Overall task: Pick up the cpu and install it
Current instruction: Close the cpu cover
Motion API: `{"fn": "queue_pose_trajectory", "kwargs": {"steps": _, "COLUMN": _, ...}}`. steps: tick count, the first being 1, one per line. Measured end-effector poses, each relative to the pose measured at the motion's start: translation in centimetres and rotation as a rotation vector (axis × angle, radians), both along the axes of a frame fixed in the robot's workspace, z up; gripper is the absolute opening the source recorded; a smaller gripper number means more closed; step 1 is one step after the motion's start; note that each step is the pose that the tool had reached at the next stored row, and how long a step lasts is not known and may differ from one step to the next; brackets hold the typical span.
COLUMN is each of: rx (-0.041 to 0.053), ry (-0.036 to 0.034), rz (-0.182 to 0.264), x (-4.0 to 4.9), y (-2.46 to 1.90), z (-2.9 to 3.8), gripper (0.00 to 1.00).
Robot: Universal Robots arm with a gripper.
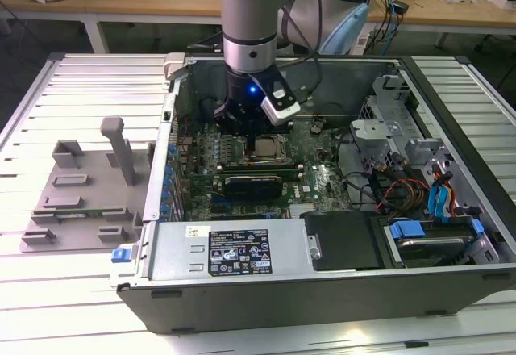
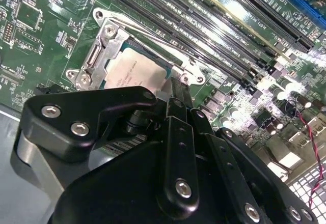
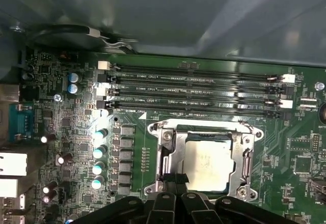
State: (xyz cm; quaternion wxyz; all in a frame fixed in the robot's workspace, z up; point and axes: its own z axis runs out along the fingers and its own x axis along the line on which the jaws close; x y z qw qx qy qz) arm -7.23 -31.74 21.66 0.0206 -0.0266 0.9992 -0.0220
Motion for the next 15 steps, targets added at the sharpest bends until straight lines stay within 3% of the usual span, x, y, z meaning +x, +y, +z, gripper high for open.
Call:
{"fn": "queue_pose_trajectory", "kwargs": {"steps": 4, "rx": 0.0088, "ry": -0.0002, "rz": 0.0, "x": -0.19, "y": 0.2, "z": -0.17, "gripper": 0.11}}
{"fn": "queue_pose_trajectory", "kwargs": {"steps": 11, "rx": 0.0089, "ry": -0.0001, "rz": 0.0, "x": -0.2, "y": 0.37, "z": -0.94, "gripper": 0.11}}
{"fn": "queue_pose_trajectory", "kwargs": {"steps": 15, "rx": 0.0087, "ry": 0.0001, "rz": 0.0, "x": -0.22, "y": 0.36, "z": -1.02, "gripper": 0.11}}
